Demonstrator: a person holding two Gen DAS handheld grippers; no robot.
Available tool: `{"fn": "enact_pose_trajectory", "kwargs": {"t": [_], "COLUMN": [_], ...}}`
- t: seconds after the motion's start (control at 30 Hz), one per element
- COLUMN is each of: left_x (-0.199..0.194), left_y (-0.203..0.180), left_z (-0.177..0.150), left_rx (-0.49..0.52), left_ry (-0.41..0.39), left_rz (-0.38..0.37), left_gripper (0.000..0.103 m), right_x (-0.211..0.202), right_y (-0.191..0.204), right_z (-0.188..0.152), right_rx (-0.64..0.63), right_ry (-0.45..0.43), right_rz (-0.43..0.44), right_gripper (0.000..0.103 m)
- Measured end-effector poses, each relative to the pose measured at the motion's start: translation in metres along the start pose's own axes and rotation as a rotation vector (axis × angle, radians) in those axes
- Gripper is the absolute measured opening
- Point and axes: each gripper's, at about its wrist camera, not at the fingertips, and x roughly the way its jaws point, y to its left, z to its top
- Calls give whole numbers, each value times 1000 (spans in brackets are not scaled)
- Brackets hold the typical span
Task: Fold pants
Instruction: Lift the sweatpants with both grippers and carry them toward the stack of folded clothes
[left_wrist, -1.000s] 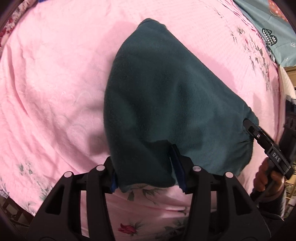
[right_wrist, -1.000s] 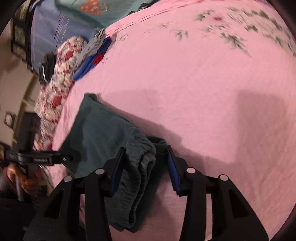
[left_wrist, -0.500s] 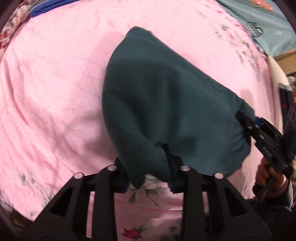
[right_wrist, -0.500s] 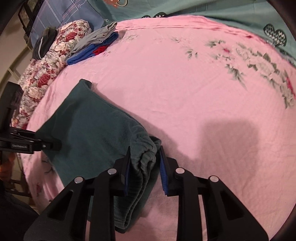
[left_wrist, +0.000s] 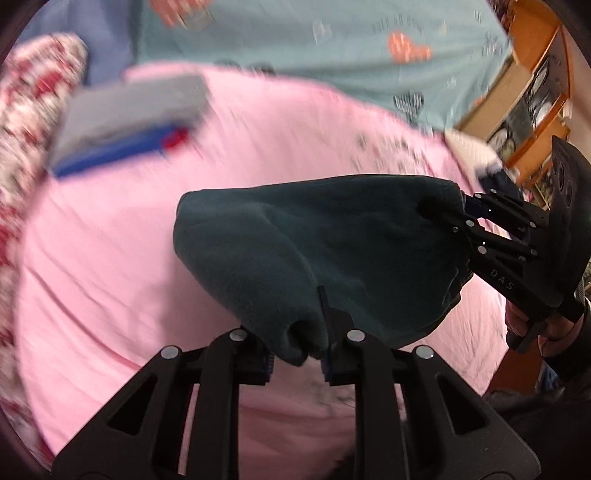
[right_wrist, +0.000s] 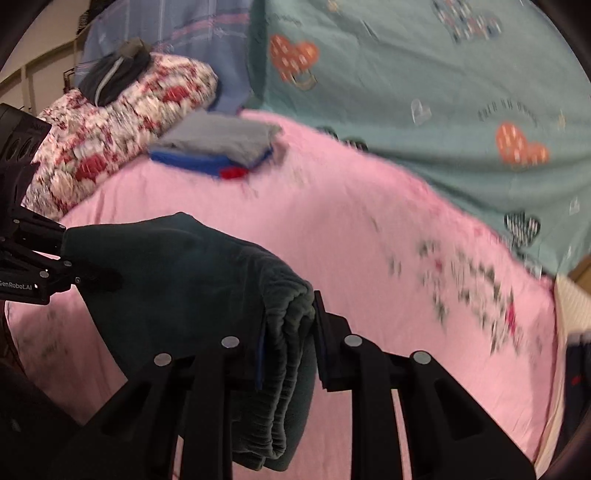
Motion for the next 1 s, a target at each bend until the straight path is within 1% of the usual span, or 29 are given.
{"fn": "enact_pose_trajectory", "kwargs": {"t": [0.07,0.1,0.13,0.2,0.27,0.33,0.4,0.47,0.53,0.57,0.63,0.7,0.73,0.77,0.8,0.83,0.87,0.9,0.93,1.0], "left_x": [-30,-41,-51,-66,-78,-80,-78,-59,-37,-21,5,40,53,65,69,69,67,64,62,53], "left_y": [24,34,44,66,88,111,139,166,185,201,220,243,252,260,265,268,272,274,274,270], "left_z": [17,27,36,63,90,114,134,152,161,160,158,152,148,141,136,132,128,125,124,123], "left_rx": [25,44,64,102,121,123,108,76,58,45,19,-24,-44,-72,-95,-118,-151,-167,-172,-179], "left_ry": [-72,-99,-127,-182,-238,-274,-305,-305,-293,-279,-248,-181,-147,-125,-126,-132,-140,-146,-143,-129], "left_rz": [30,46,65,111,155,182,189,192,189,186,187,200,203,200,184,177,212,230,217,243], "left_gripper": [18,18,18,18,18,18,18,18,19,19,19,19,20,24,27,42,64,65,65,65], "right_x": [4,7,15,26,47,70,97,124,159,175,214,252,278,290,302,310,311,312,312,308], "right_y": [17,21,29,36,42,44,42,42,42,41,36,32,27,24,17,7,-1,-8,-19,-31], "right_z": [43,57,82,114,157,192,222,242,256,260,260,250,240,234,228,223,221,222,221,223], "right_rx": [-55,-73,-105,-140,-168,-177,-174,-184,-205,-203,-184,-160,-137,-114,-74,-14,37,88,141,201], "right_ry": [-78,-99,-138,-188,-238,-266,-270,-265,-240,-219,-153,-64,1,31,59,67,57,56,68,93], "right_rz": [-6,-7,-10,-12,-17,-23,-15,-14,-15,-7,16,48,55,64,90,119,144,165,191,253], "right_gripper": [21,21,21,21,21,21,21,21,21,21,21,21,22,23,25,30,42,48,58,59]}}
